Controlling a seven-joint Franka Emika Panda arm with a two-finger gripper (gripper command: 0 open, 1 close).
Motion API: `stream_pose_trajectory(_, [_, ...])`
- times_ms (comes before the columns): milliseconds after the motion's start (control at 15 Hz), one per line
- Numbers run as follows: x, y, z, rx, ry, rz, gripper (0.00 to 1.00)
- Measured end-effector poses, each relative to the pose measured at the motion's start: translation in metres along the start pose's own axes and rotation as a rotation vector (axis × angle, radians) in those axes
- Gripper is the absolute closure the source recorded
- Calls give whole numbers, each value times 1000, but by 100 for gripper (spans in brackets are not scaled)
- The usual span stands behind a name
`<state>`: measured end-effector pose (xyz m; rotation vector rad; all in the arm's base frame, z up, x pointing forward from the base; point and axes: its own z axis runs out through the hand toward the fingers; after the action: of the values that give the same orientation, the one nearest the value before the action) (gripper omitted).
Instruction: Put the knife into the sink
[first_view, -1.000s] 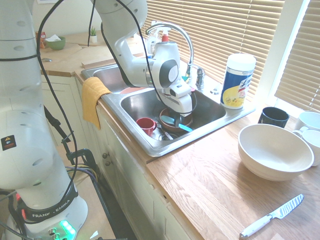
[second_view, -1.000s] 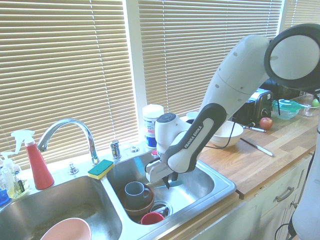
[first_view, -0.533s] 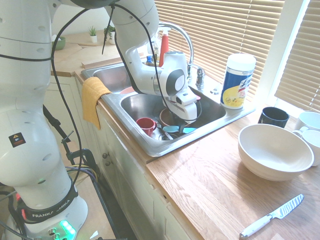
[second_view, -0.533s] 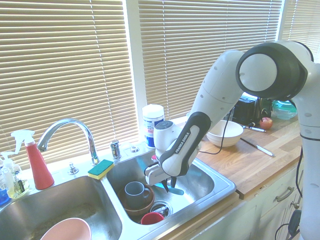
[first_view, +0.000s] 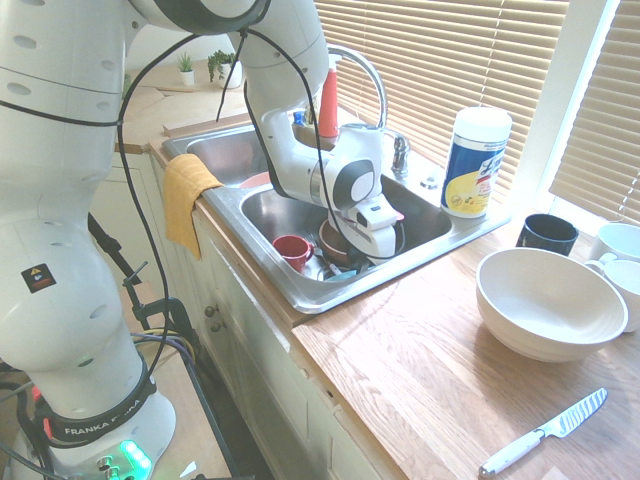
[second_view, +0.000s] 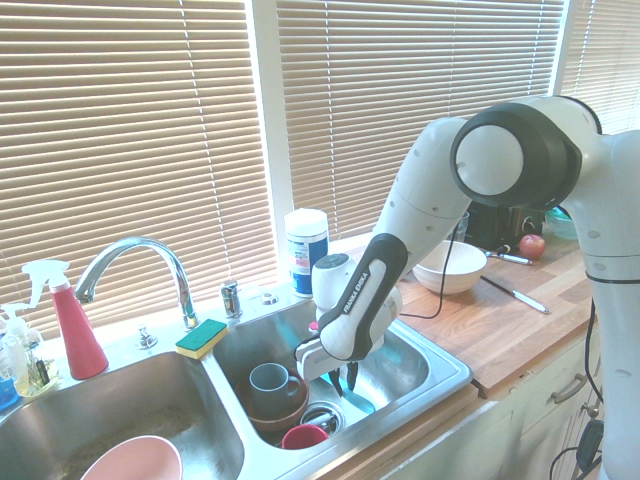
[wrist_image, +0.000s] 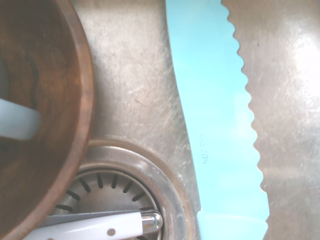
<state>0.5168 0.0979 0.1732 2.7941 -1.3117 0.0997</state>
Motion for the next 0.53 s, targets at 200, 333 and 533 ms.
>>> stream_pose_trajectory(200, [-2,-1,4,0,3,0,0])
stream_pose_trajectory(333, [-2,-2,4,1,4,0,0])
stream_pose_trajectory(533, [-2,-10,-8,26,17,-6,0])
